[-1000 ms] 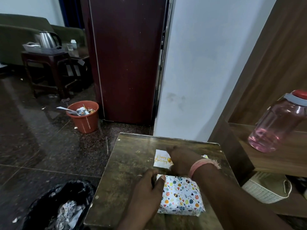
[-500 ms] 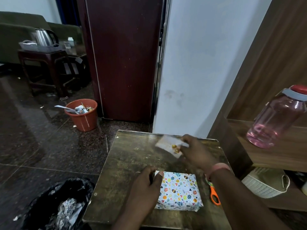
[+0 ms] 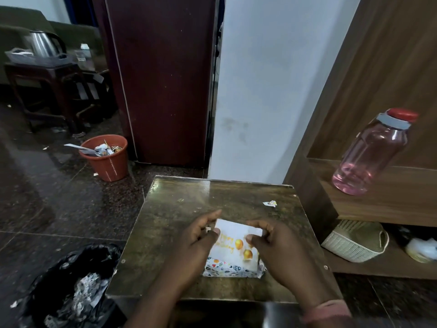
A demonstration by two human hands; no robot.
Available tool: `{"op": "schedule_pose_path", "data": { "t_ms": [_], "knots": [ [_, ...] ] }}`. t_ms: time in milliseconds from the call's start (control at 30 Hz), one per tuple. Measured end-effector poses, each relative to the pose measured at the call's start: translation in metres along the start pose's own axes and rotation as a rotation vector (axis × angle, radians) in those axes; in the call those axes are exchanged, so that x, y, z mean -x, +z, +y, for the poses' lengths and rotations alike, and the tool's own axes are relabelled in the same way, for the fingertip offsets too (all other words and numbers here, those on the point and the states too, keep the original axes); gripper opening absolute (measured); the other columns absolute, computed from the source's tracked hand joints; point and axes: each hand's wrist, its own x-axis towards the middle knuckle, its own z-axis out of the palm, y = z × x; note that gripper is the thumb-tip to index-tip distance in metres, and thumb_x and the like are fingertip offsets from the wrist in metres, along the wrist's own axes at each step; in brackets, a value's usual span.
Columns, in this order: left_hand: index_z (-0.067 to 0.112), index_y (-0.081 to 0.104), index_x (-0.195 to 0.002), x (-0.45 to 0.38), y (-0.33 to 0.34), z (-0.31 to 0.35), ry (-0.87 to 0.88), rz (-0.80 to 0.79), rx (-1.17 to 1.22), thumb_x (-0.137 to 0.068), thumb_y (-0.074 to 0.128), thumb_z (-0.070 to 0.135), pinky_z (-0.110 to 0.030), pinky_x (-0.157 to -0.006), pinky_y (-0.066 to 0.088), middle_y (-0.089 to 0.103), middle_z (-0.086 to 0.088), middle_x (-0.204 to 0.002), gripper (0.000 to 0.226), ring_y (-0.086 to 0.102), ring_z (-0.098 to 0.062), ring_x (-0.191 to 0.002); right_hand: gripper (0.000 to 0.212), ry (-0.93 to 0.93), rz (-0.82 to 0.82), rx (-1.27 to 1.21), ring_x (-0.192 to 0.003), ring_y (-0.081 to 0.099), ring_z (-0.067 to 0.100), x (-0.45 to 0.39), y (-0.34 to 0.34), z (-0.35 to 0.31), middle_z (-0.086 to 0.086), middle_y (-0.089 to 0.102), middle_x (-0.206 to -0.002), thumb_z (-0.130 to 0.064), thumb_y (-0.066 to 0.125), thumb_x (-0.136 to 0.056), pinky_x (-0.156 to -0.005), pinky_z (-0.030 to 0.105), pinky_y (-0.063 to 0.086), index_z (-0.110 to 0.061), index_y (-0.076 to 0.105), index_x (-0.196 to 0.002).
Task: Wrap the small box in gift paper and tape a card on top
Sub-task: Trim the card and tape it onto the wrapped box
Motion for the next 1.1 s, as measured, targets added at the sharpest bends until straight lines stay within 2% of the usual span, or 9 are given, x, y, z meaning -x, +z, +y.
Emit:
{"op": "schedule_pose_path", "data": {
  "t_ms": [67,200,267,467,767,900,967,1000,1100],
  "knots": [
    [0.055,0.064,-0.126,0.005,0.001,0.000,0.003,-0.061,-0.098,-0.102,0.061,0.018,-0.029,-0.087,0.056,0.072,0.020,-0.118,0.044,0.072,-0.001,-0.099,0.014,-0.045,0.042,0.103,-0.093,0.068,0.011,-0.003,0.011,0.007,-0.009,0.074,-0.096,-0.020,0.071,-0.092,-0.085,0.033,0.054,-0.026,0.075,-0.103],
    [0.046,0.062,-0.129,0.006,0.000,-0.004,0.047,-0.060,-0.228,-0.100,0.063,0.012,-0.011,-0.073,0.051,0.071,0.016,-0.117,0.044,0.069,0.006,-0.093,0.029,-0.154,0.095,0.336,-0.117,0.051,0.019,-0.006,0.022,0.015,-0.009,0.058,-0.120,-0.023,0.067,-0.094,-0.101,0.038,0.044,-0.034,0.069,-0.121],
    [0.043,0.061,-0.126,0.005,0.000,-0.004,0.055,-0.056,-0.265,-0.100,0.064,0.015,-0.010,-0.070,0.050,0.071,0.013,-0.113,0.038,0.069,0.006,-0.090,0.032,-0.177,0.097,0.396,-0.117,0.045,0.020,-0.007,0.024,0.017,-0.007,0.052,-0.123,-0.021,0.064,-0.096,-0.102,0.038,0.040,-0.036,0.067,-0.125],
    [0.048,0.059,-0.119,0.001,0.000,-0.013,0.079,-0.052,-0.320,-0.097,0.067,0.027,-0.024,-0.079,0.056,0.071,0.014,-0.108,0.031,0.069,0.001,-0.093,0.023,-0.261,0.115,0.365,-0.111,0.049,0.020,-0.009,0.026,0.027,-0.010,0.055,-0.116,-0.022,0.059,-0.100,-0.097,0.041,0.043,-0.032,0.067,-0.119],
    [0.046,0.054,-0.118,0.000,0.003,-0.019,0.154,-0.033,-0.410,-0.100,0.062,0.036,-0.020,-0.075,0.047,0.060,0.016,-0.108,0.022,0.061,0.002,-0.094,0.023,-0.293,0.162,0.306,-0.108,0.051,0.019,-0.008,0.032,0.037,-0.007,0.058,-0.114,-0.019,0.048,-0.103,-0.094,0.041,0.046,-0.028,0.063,-0.118],
    [0.046,0.055,-0.122,0.001,0.002,-0.019,0.154,-0.034,-0.398,-0.101,0.062,0.038,-0.013,-0.072,0.045,0.060,0.014,-0.113,0.024,0.061,0.007,-0.094,0.027,-0.264,0.192,0.099,-0.117,0.055,0.013,-0.009,0.028,0.039,-0.009,0.063,-0.122,-0.024,0.047,-0.106,-0.102,0.031,0.044,-0.029,0.065,-0.126],
    [0.049,0.055,-0.126,0.002,0.003,-0.019,0.171,-0.029,-0.382,-0.101,0.061,0.039,-0.009,-0.079,0.044,0.059,0.018,-0.119,0.027,0.058,0.011,-0.101,0.026,-0.176,0.274,-0.022,-0.113,0.058,0.009,-0.010,0.013,0.040,-0.009,0.066,-0.120,-0.022,0.048,-0.106,-0.094,0.022,0.043,-0.028,0.068,-0.123],
    [0.051,0.054,-0.128,0.002,0.002,-0.019,0.179,-0.021,-0.369,-0.101,0.060,0.041,-0.013,-0.088,0.046,0.058,0.018,-0.123,0.029,0.057,0.008,-0.108,0.025,-0.123,0.327,-0.038,-0.110,0.060,0.010,-0.010,0.002,0.044,-0.007,0.068,-0.116,-0.019,0.050,-0.105,-0.090,0.022,0.043,-0.027,0.070,-0.118],
    [0.052,0.054,-0.131,0.001,0.002,-0.020,0.211,0.032,-0.349,-0.102,0.058,0.041,-0.037,-0.106,0.047,0.057,0.015,-0.133,0.031,0.054,-0.006,-0.124,0.021,-0.002,0.454,0.002,-0.099,0.067,0.021,-0.006,-0.028,0.063,-0.001,0.074,-0.101,-0.010,0.058,-0.098,-0.087,0.033,0.050,-0.024,0.072,-0.094]
  ]
}}
